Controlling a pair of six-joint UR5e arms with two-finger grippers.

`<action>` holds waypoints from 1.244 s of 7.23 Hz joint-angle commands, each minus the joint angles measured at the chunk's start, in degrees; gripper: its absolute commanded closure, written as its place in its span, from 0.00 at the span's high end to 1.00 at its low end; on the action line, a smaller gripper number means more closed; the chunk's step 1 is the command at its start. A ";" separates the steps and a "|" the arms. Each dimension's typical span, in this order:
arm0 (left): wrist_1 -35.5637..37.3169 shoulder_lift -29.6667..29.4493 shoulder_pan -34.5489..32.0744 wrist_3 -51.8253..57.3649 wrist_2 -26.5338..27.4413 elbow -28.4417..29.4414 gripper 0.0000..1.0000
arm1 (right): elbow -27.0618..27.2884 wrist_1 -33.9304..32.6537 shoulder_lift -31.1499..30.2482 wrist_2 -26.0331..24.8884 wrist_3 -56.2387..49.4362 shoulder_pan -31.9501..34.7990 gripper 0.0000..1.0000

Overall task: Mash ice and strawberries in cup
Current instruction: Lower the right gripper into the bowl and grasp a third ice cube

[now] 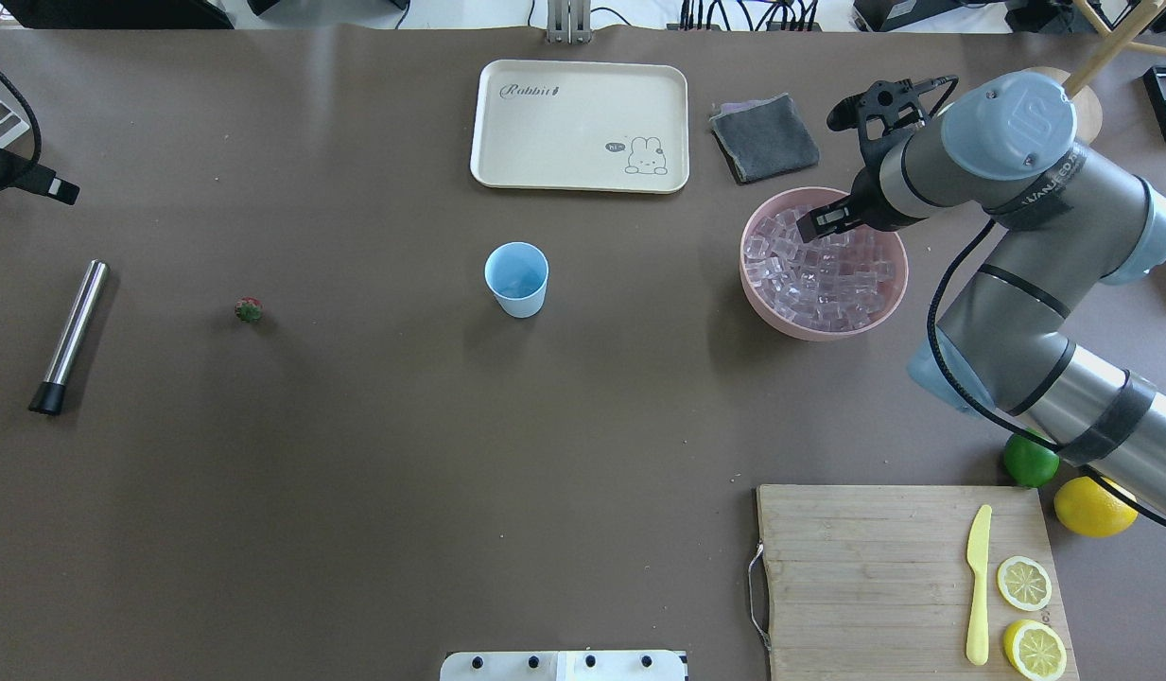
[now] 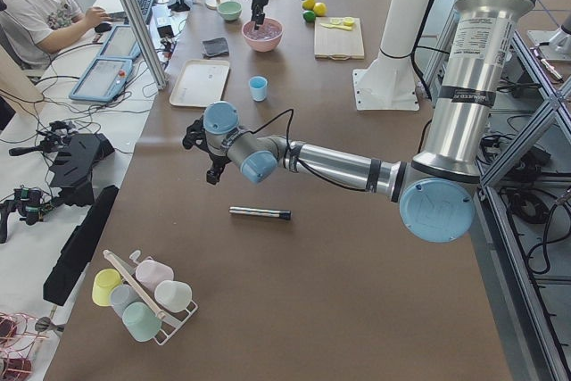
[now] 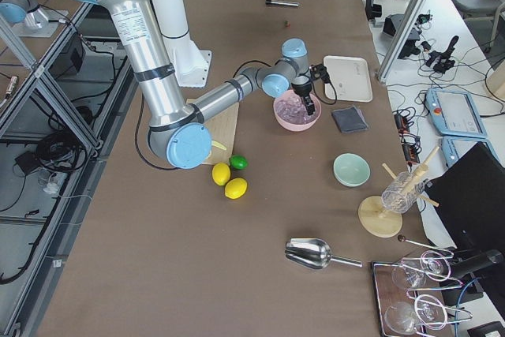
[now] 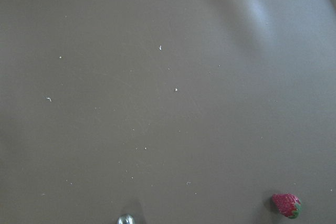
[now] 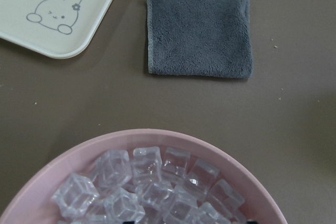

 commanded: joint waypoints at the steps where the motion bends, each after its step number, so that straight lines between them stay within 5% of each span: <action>1: 0.00 -0.33 0.05 -0.34 0.09 0.07 0.97 | 0.45 0.06 2.14 -0.16 0.93 -1.03 0.79; 6: 0.00 -1.39 0.05 -0.69 4.81 1.03 0.97 | -0.33 1.20 1.28 6.17 -3.80 -1.57 0.78; 9: -0.09 -1.13 0.31 -0.78 5.27 0.77 0.97 | -6.38 12.77 0.57 10.66 -4.16 -1.39 0.85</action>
